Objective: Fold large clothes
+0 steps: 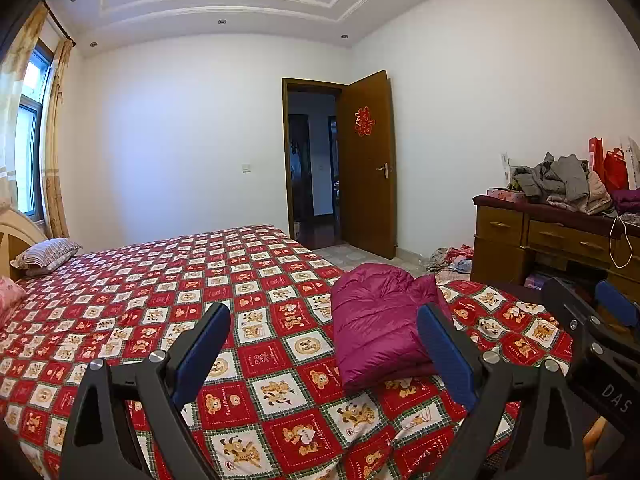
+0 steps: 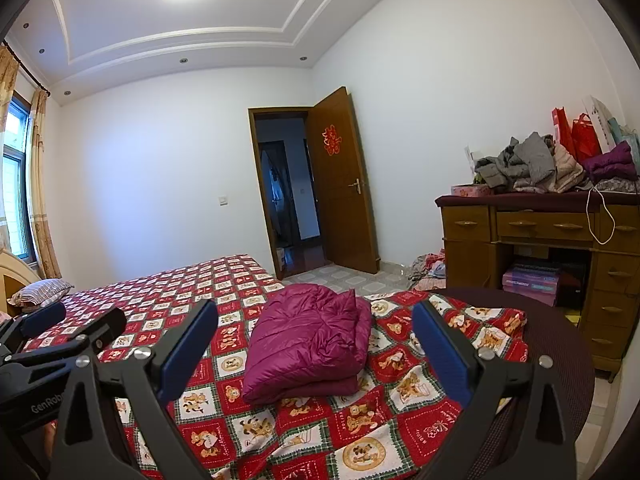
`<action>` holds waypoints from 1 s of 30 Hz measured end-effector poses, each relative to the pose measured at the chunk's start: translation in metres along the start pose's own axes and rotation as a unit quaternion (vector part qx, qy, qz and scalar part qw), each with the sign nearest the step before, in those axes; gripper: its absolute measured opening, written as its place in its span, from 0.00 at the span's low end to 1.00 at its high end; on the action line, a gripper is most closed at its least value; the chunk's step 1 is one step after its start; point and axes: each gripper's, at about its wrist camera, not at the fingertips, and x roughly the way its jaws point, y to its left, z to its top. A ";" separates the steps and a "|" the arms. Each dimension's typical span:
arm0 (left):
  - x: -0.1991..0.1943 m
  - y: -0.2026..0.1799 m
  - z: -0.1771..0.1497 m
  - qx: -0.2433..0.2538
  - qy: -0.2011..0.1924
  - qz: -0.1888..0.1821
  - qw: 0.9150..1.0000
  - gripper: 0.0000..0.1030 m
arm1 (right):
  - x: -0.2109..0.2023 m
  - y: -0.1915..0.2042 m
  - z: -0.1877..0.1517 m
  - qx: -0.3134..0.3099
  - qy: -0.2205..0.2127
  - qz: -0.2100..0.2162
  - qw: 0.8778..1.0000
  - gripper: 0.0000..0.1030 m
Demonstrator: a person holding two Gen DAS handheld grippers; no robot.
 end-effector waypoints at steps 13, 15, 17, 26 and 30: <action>0.000 0.000 0.001 0.001 -0.004 0.002 1.000 0.92 | 0.000 0.002 -0.001 0.001 0.003 -0.001 1.000 0.97; 0.001 0.001 0.001 0.000 -0.003 0.004 1.000 0.92 | 0.000 0.001 -0.001 0.001 0.004 -0.001 1.000 0.97; 0.002 0.002 0.002 -0.002 0.000 0.006 1.000 0.92 | 0.000 0.002 -0.001 0.001 0.003 -0.001 1.000 0.97; 0.011 0.009 0.003 -0.016 0.013 -0.006 1.000 0.92 | 0.002 0.003 -0.002 -0.001 0.008 -0.002 1.000 0.97; 0.015 0.008 0.001 -0.009 0.024 -0.005 1.000 0.92 | 0.003 0.003 -0.003 -0.001 0.010 -0.001 1.000 0.97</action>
